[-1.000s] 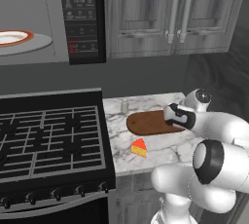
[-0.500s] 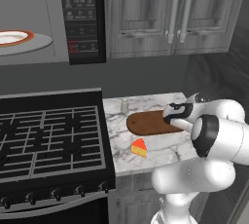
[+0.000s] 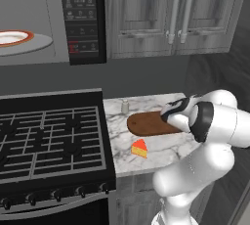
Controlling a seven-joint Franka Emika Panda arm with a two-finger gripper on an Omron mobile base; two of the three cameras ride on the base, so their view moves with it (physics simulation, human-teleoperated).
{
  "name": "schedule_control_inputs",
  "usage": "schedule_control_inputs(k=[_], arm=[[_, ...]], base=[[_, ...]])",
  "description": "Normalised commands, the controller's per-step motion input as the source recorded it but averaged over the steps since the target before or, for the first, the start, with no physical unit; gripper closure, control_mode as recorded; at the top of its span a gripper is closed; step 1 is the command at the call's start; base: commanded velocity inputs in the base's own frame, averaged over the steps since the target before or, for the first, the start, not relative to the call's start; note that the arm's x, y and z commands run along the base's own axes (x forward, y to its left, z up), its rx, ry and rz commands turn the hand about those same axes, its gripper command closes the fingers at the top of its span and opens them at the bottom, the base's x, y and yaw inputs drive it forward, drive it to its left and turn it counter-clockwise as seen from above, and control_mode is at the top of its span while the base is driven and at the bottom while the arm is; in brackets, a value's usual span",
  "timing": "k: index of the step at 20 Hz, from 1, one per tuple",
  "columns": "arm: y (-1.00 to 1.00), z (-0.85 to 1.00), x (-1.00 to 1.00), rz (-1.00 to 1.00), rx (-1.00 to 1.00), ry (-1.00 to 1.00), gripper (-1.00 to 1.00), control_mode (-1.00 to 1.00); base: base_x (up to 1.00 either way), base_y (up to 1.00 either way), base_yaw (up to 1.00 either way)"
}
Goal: Retrieve the reheated potato from the microwave, then place the potato, cheese, and condiment on the cutting board.
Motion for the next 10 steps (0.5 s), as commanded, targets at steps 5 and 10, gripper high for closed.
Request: schedule_control_inputs(k=[5, 10], arm=[[0.0, -0.15, 0.25, 0.0, 0.0, 0.06, 1.0, -1.0], [0.0, -0.1, 0.31, 0.0, 0.0, 0.06, 1.0, -1.0]], base=[[0.0, 0.0, 0.0], [0.0, 0.0, 0.0]])
